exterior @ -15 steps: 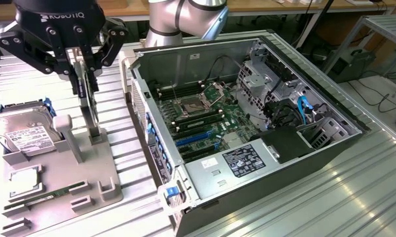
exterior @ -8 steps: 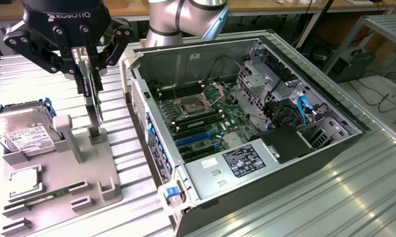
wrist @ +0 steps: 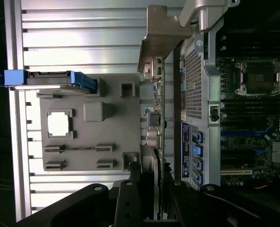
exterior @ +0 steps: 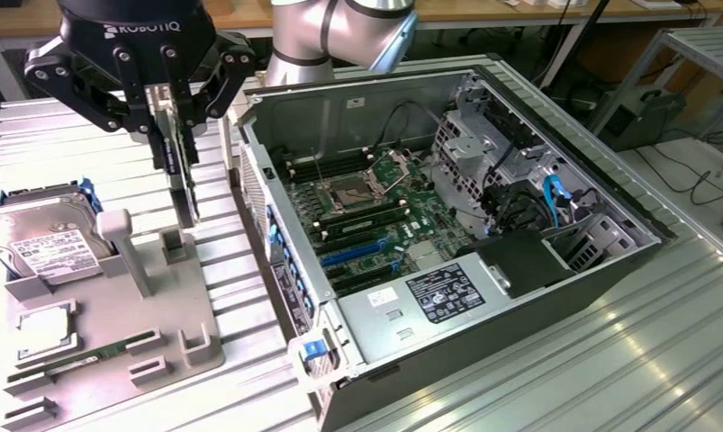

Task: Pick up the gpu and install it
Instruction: 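Pick up the gpu and move the gpu toward the slot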

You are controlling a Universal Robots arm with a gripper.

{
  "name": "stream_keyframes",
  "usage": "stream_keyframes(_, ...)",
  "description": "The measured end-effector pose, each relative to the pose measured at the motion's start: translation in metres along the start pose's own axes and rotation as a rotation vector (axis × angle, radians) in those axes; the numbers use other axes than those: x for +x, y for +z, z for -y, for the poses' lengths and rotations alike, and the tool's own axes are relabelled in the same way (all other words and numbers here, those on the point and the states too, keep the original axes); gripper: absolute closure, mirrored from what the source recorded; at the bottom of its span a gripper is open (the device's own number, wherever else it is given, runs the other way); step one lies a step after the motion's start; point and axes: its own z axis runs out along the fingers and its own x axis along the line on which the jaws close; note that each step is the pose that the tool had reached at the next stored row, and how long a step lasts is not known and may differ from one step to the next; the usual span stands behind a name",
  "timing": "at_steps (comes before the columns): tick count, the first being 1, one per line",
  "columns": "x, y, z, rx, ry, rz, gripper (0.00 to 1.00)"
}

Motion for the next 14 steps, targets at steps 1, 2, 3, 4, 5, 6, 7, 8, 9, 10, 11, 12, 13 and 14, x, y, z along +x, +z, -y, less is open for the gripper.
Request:
stream_keyframes(1, -0.001, 0.0, 0.0, 0.0, 0.0, 0.0, 0.73)
stream_keyframes(2, -0.002, 0.0, 0.0, 0.0, 0.0, 0.0, 0.73)
stream_keyframes(3, -0.003, 0.0, -0.0001, -0.0001, 0.0, 0.0, 0.73)
stream_keyframes(4, -0.0039, 0.0, -0.0001, -0.0001, 0.0, 0.0, 0.73)
stream_keyframes(5, -0.0048, 0.0001, -0.0001, 0.0, 0.0, 0.0, 0.73)
stream_keyframes(6, -0.0054, 0.0, -0.0001, 0.0, 0.0, 0.0, 0.73)
stream_keyframes(7, -0.0064, 0.0001, -0.0001, -0.0001, 0.0, 0.0, 0.73)
stream_keyframes(8, -0.0069, 0.0001, -0.0002, 0.0, 0.0, 0.0, 0.73)
stream_keyframes(9, -0.0075, 0.0001, -0.0002, -0.0001, 0.0, 0.0, 0.73)
stream_keyframes(10, -0.0081, 0.0001, -0.0002, 0.0, 0.0, 0.0, 0.73)
stream_keyframes(11, -0.0089, 0.0, -0.0002, 0.0001, 0.0, 0.0, 0.73)
stream_keyframes(12, -0.0094, 0.0001, -0.0002, 0.0, 0.0, 0.0, 0.73)
stream_keyframes(13, -0.0098, 0.0001, -0.0002, 0.0, 0.0, 0.0001, 0.73)
stream_keyframes(14, -0.0099, 0.0001, -0.0002, -0.0001, 0.0, 0.0001, 0.73)
